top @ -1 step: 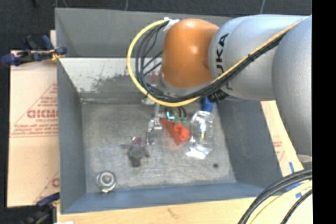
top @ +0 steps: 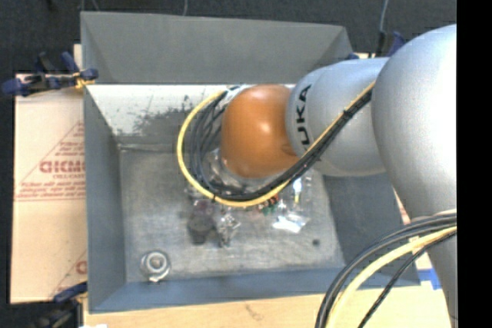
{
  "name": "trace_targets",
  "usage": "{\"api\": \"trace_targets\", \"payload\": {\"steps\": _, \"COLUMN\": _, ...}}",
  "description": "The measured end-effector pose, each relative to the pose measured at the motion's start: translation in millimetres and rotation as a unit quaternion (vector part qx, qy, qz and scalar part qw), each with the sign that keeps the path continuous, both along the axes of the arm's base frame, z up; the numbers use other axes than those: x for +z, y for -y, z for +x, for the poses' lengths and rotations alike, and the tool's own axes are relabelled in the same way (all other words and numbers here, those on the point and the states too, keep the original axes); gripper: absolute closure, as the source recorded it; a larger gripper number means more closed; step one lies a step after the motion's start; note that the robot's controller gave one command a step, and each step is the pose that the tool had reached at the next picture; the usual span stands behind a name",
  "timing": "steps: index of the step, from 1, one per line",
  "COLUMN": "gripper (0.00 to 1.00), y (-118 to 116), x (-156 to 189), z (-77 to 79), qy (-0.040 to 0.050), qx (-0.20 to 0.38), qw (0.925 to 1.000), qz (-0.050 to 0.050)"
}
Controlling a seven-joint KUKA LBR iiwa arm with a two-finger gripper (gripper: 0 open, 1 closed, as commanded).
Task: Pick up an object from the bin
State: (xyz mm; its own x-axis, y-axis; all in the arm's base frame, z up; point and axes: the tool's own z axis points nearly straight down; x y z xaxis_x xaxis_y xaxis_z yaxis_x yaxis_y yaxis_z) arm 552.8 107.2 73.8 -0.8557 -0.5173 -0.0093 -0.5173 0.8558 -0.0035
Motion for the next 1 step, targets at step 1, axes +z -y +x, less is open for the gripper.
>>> {"api": "trace_targets", "payload": {"steps": 1, "gripper": 0.00, "y": -32.8, "x": 27.5, "z": -3.7, "qy": -0.0019, "qx": 0.155, "qw": 0.9879, "qz": -0.001}}
